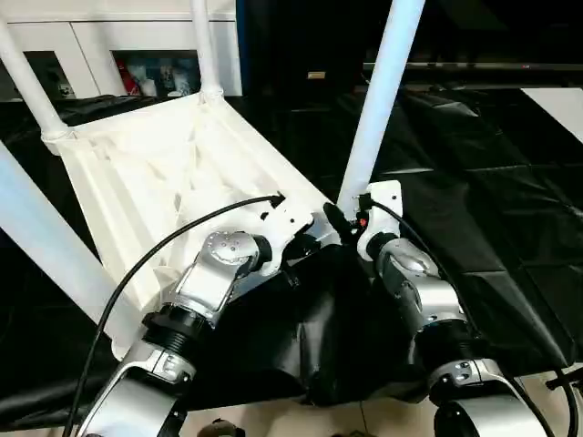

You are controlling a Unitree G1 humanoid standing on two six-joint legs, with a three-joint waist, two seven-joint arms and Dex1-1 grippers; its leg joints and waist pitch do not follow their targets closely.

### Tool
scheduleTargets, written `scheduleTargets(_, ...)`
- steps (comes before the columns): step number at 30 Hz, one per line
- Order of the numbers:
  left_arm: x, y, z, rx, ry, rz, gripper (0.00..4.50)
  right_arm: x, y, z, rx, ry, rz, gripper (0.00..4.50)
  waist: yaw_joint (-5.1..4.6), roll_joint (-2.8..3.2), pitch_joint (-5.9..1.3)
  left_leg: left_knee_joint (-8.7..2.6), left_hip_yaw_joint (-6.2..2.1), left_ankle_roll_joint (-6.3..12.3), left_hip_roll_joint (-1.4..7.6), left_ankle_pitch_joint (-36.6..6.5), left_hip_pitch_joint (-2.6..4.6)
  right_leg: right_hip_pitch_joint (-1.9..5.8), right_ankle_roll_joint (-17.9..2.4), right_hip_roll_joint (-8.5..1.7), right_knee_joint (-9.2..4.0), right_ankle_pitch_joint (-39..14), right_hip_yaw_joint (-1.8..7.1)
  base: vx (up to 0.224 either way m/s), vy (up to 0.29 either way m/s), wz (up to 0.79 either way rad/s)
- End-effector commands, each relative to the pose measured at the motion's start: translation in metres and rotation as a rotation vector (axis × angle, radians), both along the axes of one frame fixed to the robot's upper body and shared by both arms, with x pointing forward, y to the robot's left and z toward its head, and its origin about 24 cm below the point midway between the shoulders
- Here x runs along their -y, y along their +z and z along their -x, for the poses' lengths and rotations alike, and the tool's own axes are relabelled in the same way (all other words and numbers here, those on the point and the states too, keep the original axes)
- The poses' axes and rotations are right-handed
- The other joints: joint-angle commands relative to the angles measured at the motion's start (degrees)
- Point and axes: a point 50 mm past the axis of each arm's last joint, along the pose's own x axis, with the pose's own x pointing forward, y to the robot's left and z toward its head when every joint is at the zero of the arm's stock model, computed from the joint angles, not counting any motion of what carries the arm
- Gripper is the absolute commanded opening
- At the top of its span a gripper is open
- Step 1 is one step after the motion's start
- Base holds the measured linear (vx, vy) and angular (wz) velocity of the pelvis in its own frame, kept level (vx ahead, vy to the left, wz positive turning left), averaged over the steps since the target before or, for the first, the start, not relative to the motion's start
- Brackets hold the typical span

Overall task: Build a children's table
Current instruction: Rotate leg to tighten

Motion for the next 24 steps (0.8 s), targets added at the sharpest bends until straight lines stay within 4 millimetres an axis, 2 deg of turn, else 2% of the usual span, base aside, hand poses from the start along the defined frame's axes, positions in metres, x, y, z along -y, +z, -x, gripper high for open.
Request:
scheduleTargets(1,0.011,0.0,0.008,-0.008,-0.118,0.058,0.0,-0.015,0.001,0.007,-0.002,0.187,-0.026,3.64,-0.05,-0.66,-3.14,-4.15,-1.61,3.74,3.3,-9.18,0.25,2.7,-10.92,-4.24,-4.99,-11.1,3.58,0.0,0.0,0.0)
scheduleTargets(5,-0.002,0.001,0.01,-0.017,-0.162,0.057,0.0,-0.009,0.003,0.017,0.013,0.387,0.046,3.85,0.09,-0.8,-3.16,-3.93,-1.45,5.77,3.22,-7.17,0.07,2.81,-11.52,-4.23,-4.85,-8.67,3.51,0.0,0.0,0.0)
scheduleTargets(9,-0.025,0.004,0.016,-0.043,-0.25,0.052,0.0,0.008,0.005,0.032,0.019,0.628,0.128,3.85,0.25,-0.72,-3.07,-4.01,-1.52,6.15,3.41,-7.62,0.19,2.7,-11.84,-4.18,-4.87,-9.58,3.43,0.0,0.0,0.0)
scheduleTargets(13,-0.035,0.006,0.019,-0.059,-0.292,0.058,0.0,0.015,0.008,0.036,0.01,0.698,0.134,3.85,0.2,-0.65,-3.12,-4.09,-1.54,5.85,3.63,-7.79,0.38,2.6,-12.76,-4.27,-4.74,-9.45,3.46,0.0,0.0,0.0)
scheduleTargets(14,-0.045,0.007,0.022,-0.088,-0.323,0.055,0.0,0.021,0.011,0.041,-0.009,0.765,0.132,3.85,0.3,-0.67,-3.16,-4.07,-1.51,5.94,3.68,-7.42,0.46,2.63,-13.29,-4.23,-4.62,-8.55,3.46,0.0,0.0,0.0)
scheduleTargets(18,-0.053,0.006,0.024,-0.106,-0.337,0.043,0.0,0.023,0.013,0.042,-0.012,0.785,0.123,3.85,0.43,-0.52,-3.32,-3.84,-1.34,6.97,3.76,-5.26,0.43,2.62,-15.08,-4.15,-3.95,-3.57,3.42,0.0,0.0,0.0)
scheduleTargets(21,-0.057,0.006,0.025,-0.114,-0.342,0.04,0.0,0.023,0.014,0.042,-0.008,0.792,0.114,3.85,0.4,-0.66,-3.23,-3.9,-1.33,6.71,3.75,-5.52,0.36,2.66,-15.4,-4.24,-4.03,-3.94,3.39,0.0,0.0,0.0)
scheduleTargets(24,-0.057,0.006,0.027,-0.119,-0.348,0.041,0.0,0.022,0.014,0.042,-0.006,0.796,0.111,3.6,0.41,-0.65,-3.21,-3.95,-1.38,6.1,3.8,-5.72,0.41,2.69,-15.32,-4.31,-4.04,-4.44,3.44,0.0,0.0,0.0)
